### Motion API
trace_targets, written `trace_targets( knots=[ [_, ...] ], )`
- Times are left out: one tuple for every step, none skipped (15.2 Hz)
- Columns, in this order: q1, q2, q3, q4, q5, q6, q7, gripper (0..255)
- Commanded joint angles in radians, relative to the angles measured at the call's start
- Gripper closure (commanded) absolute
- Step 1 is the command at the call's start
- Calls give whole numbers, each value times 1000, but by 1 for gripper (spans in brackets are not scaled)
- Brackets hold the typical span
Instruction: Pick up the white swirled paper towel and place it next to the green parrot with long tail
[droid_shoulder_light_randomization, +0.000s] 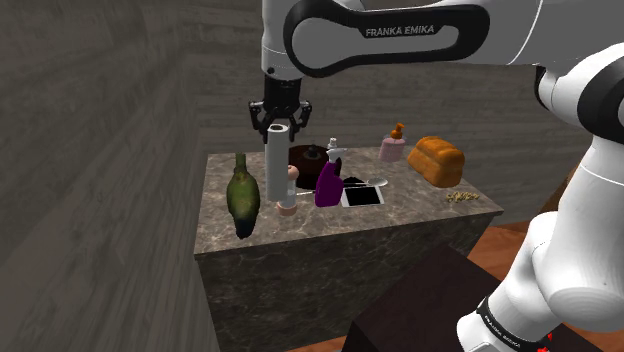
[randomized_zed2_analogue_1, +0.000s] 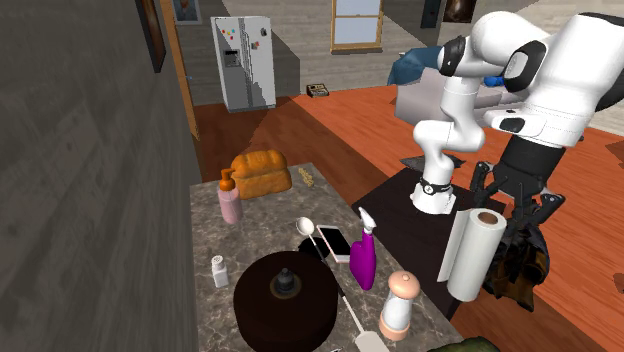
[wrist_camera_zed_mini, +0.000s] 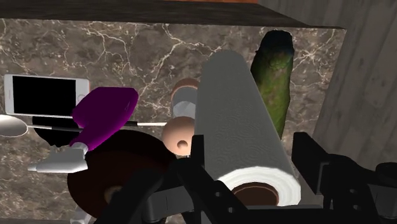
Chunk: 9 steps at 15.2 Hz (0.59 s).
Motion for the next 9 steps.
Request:
trace_targets(
  knots=[
    [-2,-4,-1,-33,0,29,2,255],
    [-3,-5,-2,-47,0,43,4,255],
    [-3,-6,-2,-61,-1,56,6,255],
    [-4,-6,-2,-75,-2,70,8,255],
    [-4,-6,-2,-89,-2,83,10,255],
    [-4,-6,-3,-102,-3,96,12,255],
    [-5,-5,-3,-115,-4,109,14,255],
    [-5,-5,-3,-127,-5,122,16,255],
    [-5,-4,-4,-140,-6,135,18,255]
  ],
)
